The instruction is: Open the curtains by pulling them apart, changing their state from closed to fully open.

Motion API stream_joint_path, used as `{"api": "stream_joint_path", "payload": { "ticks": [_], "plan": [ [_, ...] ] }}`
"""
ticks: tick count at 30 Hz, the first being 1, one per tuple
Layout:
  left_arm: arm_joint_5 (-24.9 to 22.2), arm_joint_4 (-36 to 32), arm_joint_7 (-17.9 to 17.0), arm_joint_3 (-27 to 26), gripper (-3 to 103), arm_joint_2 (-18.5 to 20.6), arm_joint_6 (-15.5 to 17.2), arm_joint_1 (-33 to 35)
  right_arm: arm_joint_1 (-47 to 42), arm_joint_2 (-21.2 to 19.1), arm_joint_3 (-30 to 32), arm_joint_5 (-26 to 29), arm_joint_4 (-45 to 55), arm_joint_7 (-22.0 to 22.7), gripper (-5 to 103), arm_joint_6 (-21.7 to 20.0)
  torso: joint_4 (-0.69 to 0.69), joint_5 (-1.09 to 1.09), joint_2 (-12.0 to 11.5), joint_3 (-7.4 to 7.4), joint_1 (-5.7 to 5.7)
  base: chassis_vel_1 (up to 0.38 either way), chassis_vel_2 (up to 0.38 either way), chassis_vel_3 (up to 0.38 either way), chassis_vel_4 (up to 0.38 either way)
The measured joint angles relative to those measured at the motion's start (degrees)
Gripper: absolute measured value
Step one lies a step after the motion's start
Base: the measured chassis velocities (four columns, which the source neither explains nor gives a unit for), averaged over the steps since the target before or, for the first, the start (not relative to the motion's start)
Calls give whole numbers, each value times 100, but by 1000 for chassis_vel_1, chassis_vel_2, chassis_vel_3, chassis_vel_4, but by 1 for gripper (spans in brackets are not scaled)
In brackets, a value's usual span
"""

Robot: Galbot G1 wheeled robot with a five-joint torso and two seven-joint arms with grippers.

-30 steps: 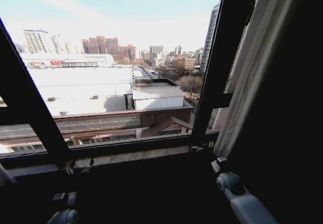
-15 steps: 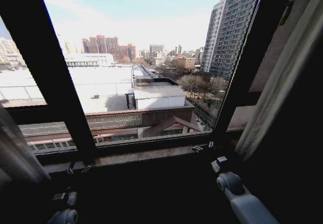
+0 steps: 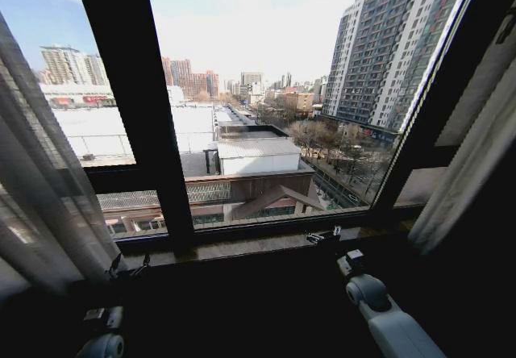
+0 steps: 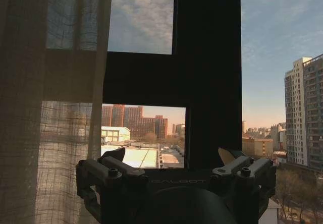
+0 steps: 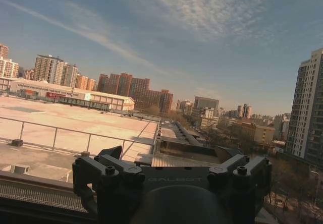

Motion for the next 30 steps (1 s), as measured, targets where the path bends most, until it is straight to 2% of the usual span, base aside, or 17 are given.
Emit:
{"api": "stream_joint_path", "payload": {
  "ticks": [2, 6, 10, 16, 24, 30],
  "plan": [
    [0, 0, 0, 0, 100, 0, 0, 0, 0, 0, 0, 0, 1, 0, 100, 0, 1, -5, 0, 0, 0, 316, 311, -315, -300],
    [0, 0, -1, -3, 100, 2, 0, 0, 0, 1, -1, 0, 0, 0, 100, 0, 5, 0, 0, 0, 0, 238, 278, -241, -252],
    [0, 0, -1, -3, 100, 2, 0, 0, 0, 1, -1, 0, 2, 0, 100, 0, 4, -6, 0, 0, 1, 147, 96, -69, -114],
    [0, 0, 1, 1, 100, -1, 0, 0, 0, -1, 0, 0, 1, 1, 100, 0, -2, 6, 0, 0, 1, -31, -23, 17, 21],
    [0, 0, 2, 2, 100, 0, 0, 0, 0, -1, 1, 0, 1, 1, 100, 0, 3, -7, 0, 0, 1, -29, -26, 16, 14],
    [0, 0, 1, 0, 100, 1, 0, 0, 0, 0, 0, 0, 1, 2, 100, 0, 0, -1, 0, 0, 1, 0, 0, 0, 0]
  ]
}}
